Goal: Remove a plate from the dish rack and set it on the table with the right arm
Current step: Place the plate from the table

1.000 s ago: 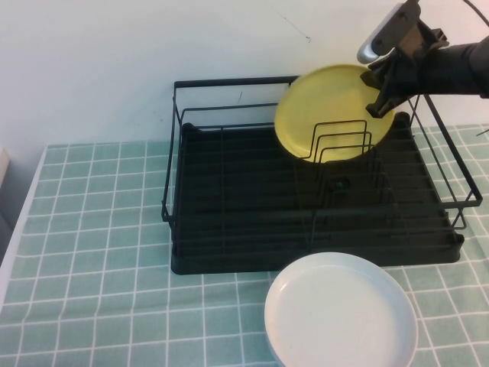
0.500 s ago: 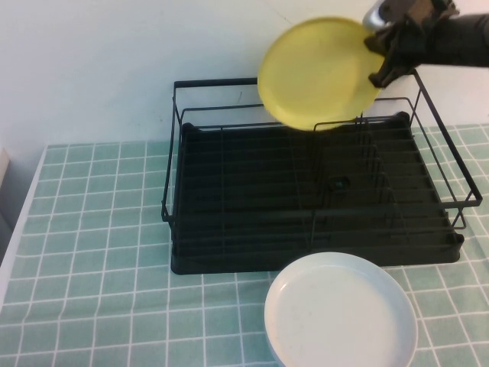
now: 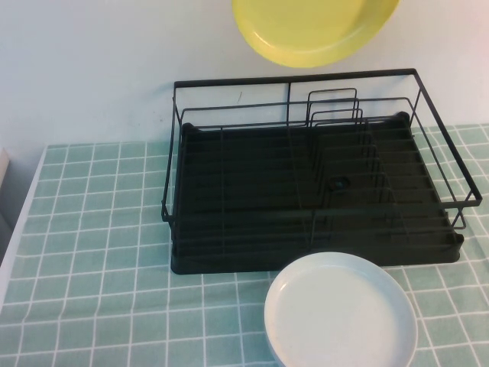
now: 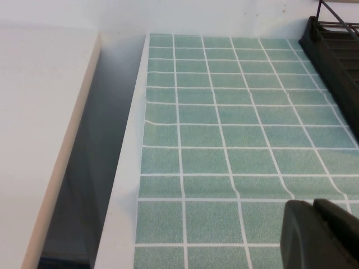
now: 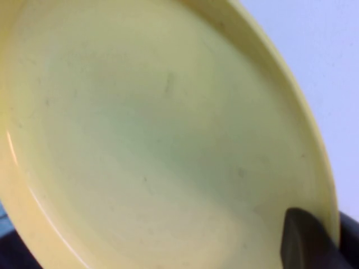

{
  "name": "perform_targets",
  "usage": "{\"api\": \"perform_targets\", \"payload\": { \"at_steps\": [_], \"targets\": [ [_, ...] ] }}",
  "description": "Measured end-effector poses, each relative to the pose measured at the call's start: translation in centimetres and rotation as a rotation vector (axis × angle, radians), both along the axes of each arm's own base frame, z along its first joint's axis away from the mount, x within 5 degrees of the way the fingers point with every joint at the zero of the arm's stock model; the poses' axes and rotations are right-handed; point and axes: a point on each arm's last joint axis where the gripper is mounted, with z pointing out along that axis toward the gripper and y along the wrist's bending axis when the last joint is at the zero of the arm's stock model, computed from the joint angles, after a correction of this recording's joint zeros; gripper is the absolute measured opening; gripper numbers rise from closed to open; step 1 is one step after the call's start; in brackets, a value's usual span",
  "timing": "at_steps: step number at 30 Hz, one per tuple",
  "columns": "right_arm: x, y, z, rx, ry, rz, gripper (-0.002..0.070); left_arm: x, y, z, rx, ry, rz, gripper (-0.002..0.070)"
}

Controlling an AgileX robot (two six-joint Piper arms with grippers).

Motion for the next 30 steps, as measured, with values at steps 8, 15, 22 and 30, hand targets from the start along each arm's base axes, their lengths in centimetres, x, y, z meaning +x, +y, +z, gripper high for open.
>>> {"api": "perform_targets", "payload": {
  "at_steps": [8,15,22,30],
  "targets": [
    [-5.7,-1.8,2.2,-0.023,0.342,-0.137,0.0026,0.0,0.0,0.0,0.0,0.0,0.0,-0.0003],
    [-8.9,-2.8,1.0,-0.124,0.676,-0.188,0.0026,0.0,0.0,0.0,0.0,0.0,0.0,-0.0003],
    [-9.5,-3.2,-2.6,-0.13,0.834,-0.272,0.0025,0.0,0.0,0.0,0.0,0.0,0.0,-0.0003],
    [-14.1,-3.0,-9.5,-0.107,1.114,-0.207,0.0025,0.0,0.0,0.0,0.0,0.0,0.0,-0.0003]
  ]
}}
